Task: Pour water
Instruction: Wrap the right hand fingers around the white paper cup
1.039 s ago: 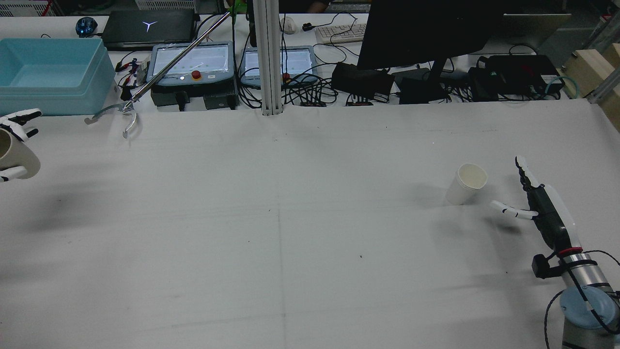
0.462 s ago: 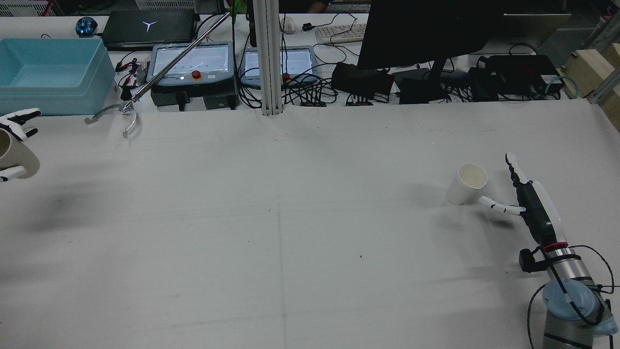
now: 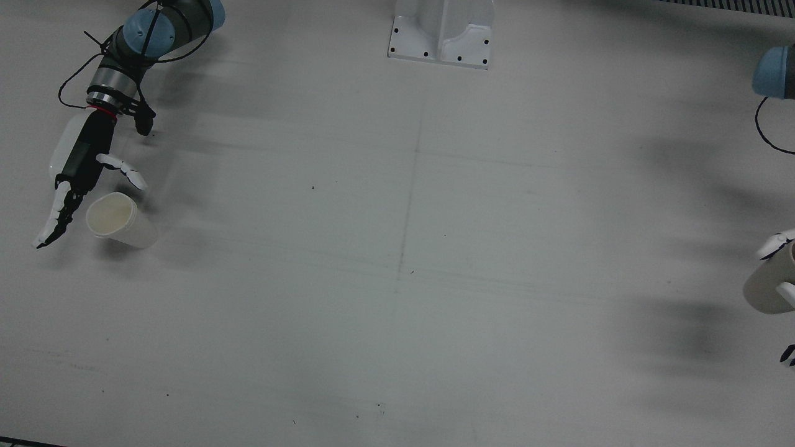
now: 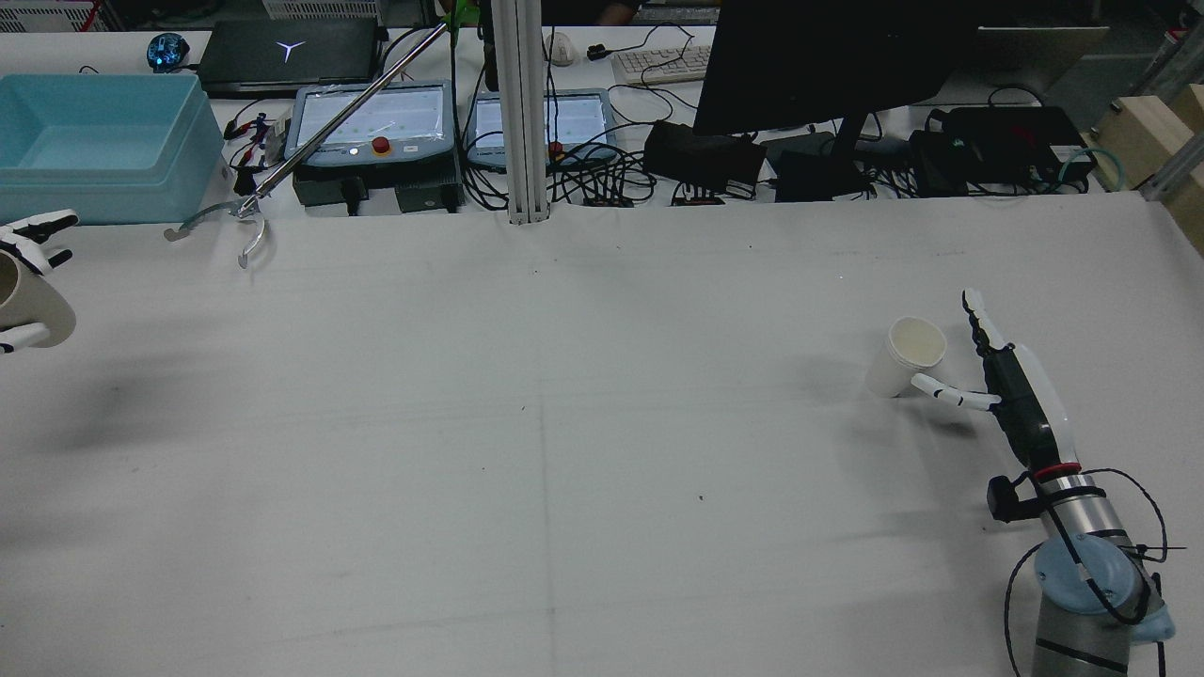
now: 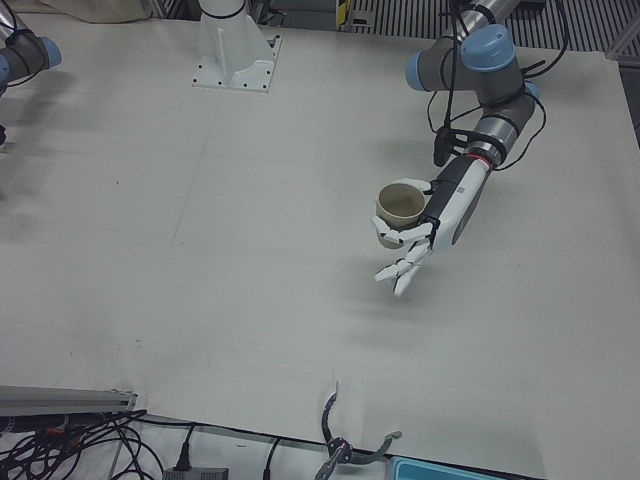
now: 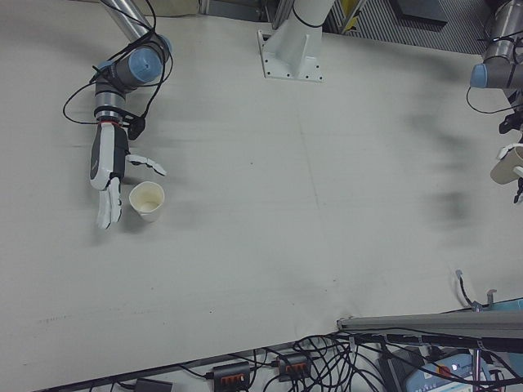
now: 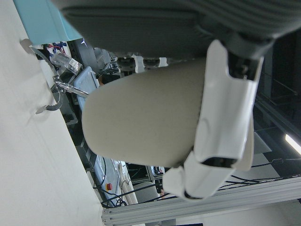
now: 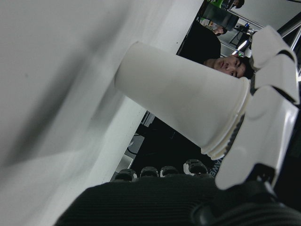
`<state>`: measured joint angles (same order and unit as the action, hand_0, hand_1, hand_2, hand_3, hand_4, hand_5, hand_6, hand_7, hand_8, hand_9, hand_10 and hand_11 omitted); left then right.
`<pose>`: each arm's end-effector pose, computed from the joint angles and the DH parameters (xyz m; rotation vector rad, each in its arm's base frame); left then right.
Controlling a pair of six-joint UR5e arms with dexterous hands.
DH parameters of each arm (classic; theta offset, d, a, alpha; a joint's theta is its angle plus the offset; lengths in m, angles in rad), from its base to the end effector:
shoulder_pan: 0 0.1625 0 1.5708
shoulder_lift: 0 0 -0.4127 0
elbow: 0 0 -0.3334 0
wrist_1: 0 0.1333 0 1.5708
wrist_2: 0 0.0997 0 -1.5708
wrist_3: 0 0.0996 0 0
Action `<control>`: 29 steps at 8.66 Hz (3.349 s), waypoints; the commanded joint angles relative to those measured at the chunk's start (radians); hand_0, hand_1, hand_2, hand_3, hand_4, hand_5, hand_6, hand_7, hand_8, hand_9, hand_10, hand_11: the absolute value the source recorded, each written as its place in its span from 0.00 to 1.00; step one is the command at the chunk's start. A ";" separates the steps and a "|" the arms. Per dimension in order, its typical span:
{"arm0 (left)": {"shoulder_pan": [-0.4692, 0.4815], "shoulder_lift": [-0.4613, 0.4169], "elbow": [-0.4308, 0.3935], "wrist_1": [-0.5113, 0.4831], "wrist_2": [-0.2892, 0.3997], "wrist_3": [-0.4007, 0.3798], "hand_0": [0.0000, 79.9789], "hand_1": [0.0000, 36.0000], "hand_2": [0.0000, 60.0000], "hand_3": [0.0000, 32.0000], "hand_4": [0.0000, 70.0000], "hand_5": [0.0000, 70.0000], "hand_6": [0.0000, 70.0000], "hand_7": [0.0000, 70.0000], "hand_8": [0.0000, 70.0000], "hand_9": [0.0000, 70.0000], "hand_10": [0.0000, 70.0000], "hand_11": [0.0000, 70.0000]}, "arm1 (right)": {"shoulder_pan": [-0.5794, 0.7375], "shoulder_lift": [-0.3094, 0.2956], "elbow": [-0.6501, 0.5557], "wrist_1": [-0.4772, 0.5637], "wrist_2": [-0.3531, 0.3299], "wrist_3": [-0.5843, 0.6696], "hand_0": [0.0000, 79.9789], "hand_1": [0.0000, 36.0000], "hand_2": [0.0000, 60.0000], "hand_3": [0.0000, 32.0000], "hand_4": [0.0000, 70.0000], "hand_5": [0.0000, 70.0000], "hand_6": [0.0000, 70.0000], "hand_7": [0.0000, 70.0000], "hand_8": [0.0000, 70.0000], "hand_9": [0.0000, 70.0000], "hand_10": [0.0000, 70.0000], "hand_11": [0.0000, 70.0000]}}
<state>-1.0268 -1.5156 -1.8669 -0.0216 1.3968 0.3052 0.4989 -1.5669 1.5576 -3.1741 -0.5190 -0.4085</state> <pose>0.0894 -0.4387 0.5659 -0.1173 2.2275 -1.6349 -0.2287 -0.3749 0.6800 0.4207 -1.9494 1.9814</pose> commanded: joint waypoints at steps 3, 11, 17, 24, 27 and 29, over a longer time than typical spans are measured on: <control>-0.001 0.006 -0.034 0.003 0.016 0.002 0.94 1.00 1.00 0.00 0.81 1.00 0.17 0.23 0.06 0.07 0.10 0.20 | 0.090 0.048 0.005 -0.087 -0.094 -0.044 0.58 0.46 0.31 0.00 0.01 0.00 0.00 0.00 0.00 0.01 0.02 0.06; 0.005 0.014 -0.028 0.006 0.011 0.048 0.89 1.00 1.00 0.00 0.77 1.00 0.16 0.21 0.05 0.07 0.11 0.21 | 0.156 0.083 -0.028 -0.084 -0.157 -0.116 0.57 0.43 0.32 0.00 0.00 0.00 0.00 0.00 0.00 0.01 0.03 0.06; 0.001 0.092 -0.052 -0.044 0.008 0.046 0.88 1.00 1.00 0.00 0.76 1.00 0.15 0.20 0.04 0.06 0.11 0.21 | 0.082 0.090 -0.007 -0.084 -0.156 -0.044 0.58 0.45 0.29 0.00 0.00 0.00 0.00 0.00 0.00 0.00 0.02 0.05; 0.002 0.144 -0.106 -0.046 0.007 0.046 0.91 1.00 1.00 0.00 0.77 1.00 0.15 0.20 0.04 0.06 0.11 0.20 | 0.127 0.002 0.075 -0.086 -0.184 -0.035 0.58 0.45 0.29 0.00 0.00 0.00 0.00 0.00 0.00 0.00 0.02 0.06; 0.001 0.156 -0.123 -0.049 0.007 0.046 0.89 1.00 1.00 0.00 0.76 1.00 0.15 0.21 0.04 0.06 0.11 0.21 | 0.170 0.005 0.042 -0.004 -0.185 0.040 0.57 0.41 0.29 0.00 0.00 0.00 0.00 0.00 0.00 0.01 0.03 0.06; -0.030 0.195 -0.147 -0.064 0.008 0.045 0.90 1.00 1.00 0.00 0.77 1.00 0.15 0.21 0.04 0.06 0.11 0.21 | 0.158 0.002 0.033 -0.004 -0.185 0.054 0.57 0.43 0.31 0.00 0.00 0.00 0.00 0.00 0.00 0.00 0.02 0.05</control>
<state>-1.0284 -1.3571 -1.9901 -0.0705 1.4036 0.3508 0.6619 -1.5625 1.6035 -3.1912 -0.7034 -0.3778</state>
